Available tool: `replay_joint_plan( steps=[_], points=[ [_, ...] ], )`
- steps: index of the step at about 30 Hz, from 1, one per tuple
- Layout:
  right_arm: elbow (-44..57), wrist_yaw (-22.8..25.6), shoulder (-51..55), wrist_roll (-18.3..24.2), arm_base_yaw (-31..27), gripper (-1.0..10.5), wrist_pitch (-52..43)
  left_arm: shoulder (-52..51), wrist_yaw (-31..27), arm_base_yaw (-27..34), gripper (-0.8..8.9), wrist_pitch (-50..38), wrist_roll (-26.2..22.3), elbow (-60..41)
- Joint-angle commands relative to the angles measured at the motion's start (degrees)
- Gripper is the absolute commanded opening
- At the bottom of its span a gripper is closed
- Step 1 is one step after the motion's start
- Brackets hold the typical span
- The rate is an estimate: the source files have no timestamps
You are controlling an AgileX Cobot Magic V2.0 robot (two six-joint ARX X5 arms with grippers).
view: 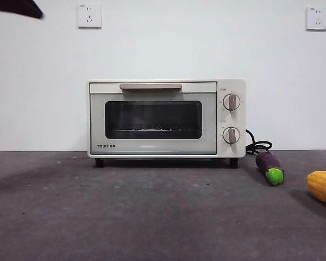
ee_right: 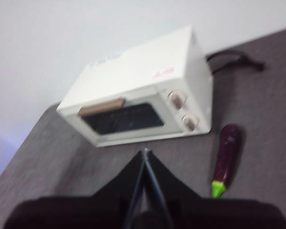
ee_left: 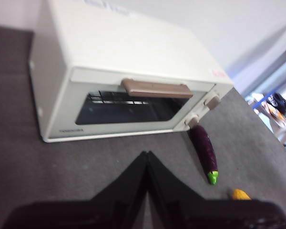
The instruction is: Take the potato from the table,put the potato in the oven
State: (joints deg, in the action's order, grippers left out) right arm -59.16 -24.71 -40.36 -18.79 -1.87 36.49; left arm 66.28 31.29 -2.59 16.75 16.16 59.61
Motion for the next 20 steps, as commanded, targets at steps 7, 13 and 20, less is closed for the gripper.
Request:
replay_joint_plan(
  steps=[7, 13, 20],
  points=[
    [-7.5, -3.2, -7.7, 3.2, 0.0, 0.0, 9.9, 17.6, 0.2, -5.9, -0.06, 6.1, 0.1, 16.4],
    [-9.2, -4.6, -9.4, 4.0, 0.0, 0.0, 12.5, 28.2, 0.0, -8.9, -0.06, 10.1, 0.1, 28.9],
    [-9.2, -5.1, -9.4, 4.1, 0.0, 0.0, 14.4, 37.6, -1.3, -11.3, -0.06, 13.3, 0.1, 40.3]
  ],
)
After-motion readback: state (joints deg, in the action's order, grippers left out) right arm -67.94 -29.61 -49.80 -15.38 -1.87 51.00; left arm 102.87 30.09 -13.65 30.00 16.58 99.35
